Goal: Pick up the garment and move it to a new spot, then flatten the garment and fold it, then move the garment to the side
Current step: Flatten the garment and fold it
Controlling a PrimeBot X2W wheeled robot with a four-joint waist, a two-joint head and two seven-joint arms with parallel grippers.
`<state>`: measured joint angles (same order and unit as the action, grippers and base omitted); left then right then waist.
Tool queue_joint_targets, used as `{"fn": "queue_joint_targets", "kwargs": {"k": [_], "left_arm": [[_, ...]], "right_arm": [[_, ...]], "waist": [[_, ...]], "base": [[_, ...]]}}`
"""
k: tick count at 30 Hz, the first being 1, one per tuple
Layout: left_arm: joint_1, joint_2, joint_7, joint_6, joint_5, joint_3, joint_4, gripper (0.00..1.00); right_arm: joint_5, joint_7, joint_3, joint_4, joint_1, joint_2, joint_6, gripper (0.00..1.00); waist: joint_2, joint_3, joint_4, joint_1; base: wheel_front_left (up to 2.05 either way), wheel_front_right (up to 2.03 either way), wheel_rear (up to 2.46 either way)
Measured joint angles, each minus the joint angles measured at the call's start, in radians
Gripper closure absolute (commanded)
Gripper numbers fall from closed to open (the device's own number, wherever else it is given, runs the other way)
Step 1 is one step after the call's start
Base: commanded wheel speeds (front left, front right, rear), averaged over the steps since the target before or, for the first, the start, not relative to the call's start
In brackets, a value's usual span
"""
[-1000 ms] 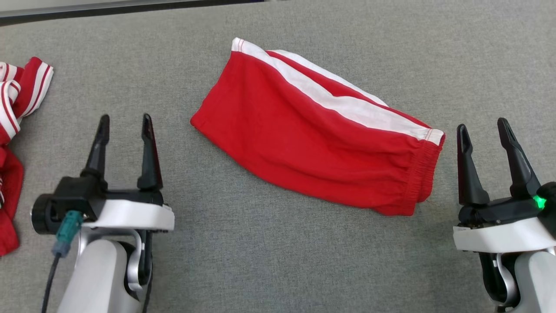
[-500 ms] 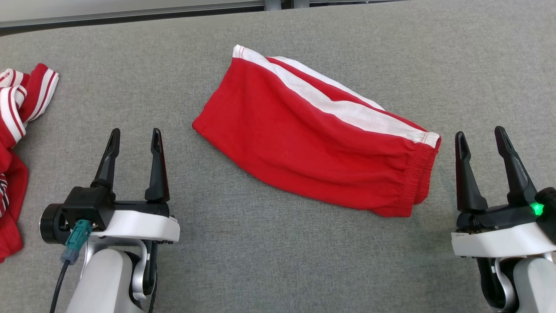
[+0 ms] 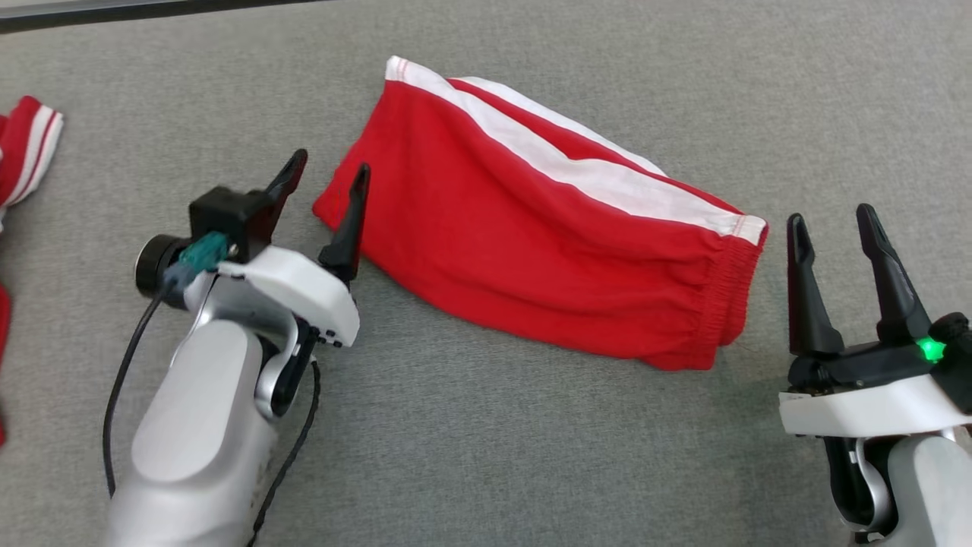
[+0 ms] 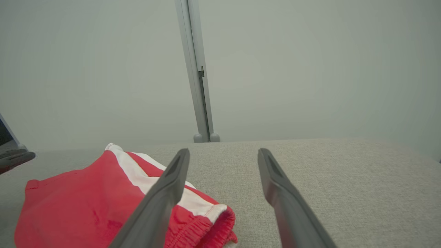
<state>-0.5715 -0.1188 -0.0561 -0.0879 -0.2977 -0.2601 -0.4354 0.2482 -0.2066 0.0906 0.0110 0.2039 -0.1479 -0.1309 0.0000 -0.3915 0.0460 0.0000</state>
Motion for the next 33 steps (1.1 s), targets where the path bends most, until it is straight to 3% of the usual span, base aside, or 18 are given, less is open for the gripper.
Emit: {"fn": "queue_joint_targets", "kwargs": {"k": [6, 12, 14, 15, 25, 33], "left_arm": [[-0.109, -0.012, 0.133, -0.025, -0.045, -0.021, -0.201, 0.00], [-0.160, -0.025, 0.189, -0.027, -0.066, -0.026, -0.275, 0.00], [-0.172, -0.029, 0.201, -0.031, -0.072, -0.032, -0.284, 0.58], [-0.174, -0.031, 0.205, -0.031, -0.072, -0.037, -0.286, 1.00], [-0.122, -0.029, 0.168, -0.011, -0.073, -0.056, -0.212, 1.00], [0.119, -0.019, 0.099, 0.056, -0.130, -0.010, -0.015, 1.00]], "right_arm": [[0.017, -0.013, 0.029, 0.027, 0.021, 0.013, 0.000, 0.00], [0.042, -0.028, 0.040, 0.048, 0.022, 0.026, 0.000, 0.00], [0.047, -0.031, 0.040, 0.053, 0.022, 0.027, 0.000, 0.00], [0.052, -0.033, 0.040, 0.056, 0.022, 0.028, 0.000, 0.00], [0.058, -0.043, 0.040, 0.072, 0.028, 0.029, 0.000, 0.00], [0.062, -0.045, 0.042, 0.087, 0.018, 0.021, 0.000, 0.00]], "waist": [[0.0000, -0.028, 0.053, 0.0000], [0.0000, -0.044, 0.092, 0.0000], [0.0000, -0.049, 0.101, 0.0000], [0.0000, -0.051, 0.104, 0.0000], [0.0000, -0.044, 0.087, 0.0000], [0.0000, -0.002, 0.046, 0.0000]], "base": [[0.00, 0.00, 0.00], [0.00, 0.00, 0.00], [0.00, 0.00, 0.00], [0.00, 0.00, 0.00], [0.00, 0.00, 0.00], [0.00, 0.00, 0.00]]}}
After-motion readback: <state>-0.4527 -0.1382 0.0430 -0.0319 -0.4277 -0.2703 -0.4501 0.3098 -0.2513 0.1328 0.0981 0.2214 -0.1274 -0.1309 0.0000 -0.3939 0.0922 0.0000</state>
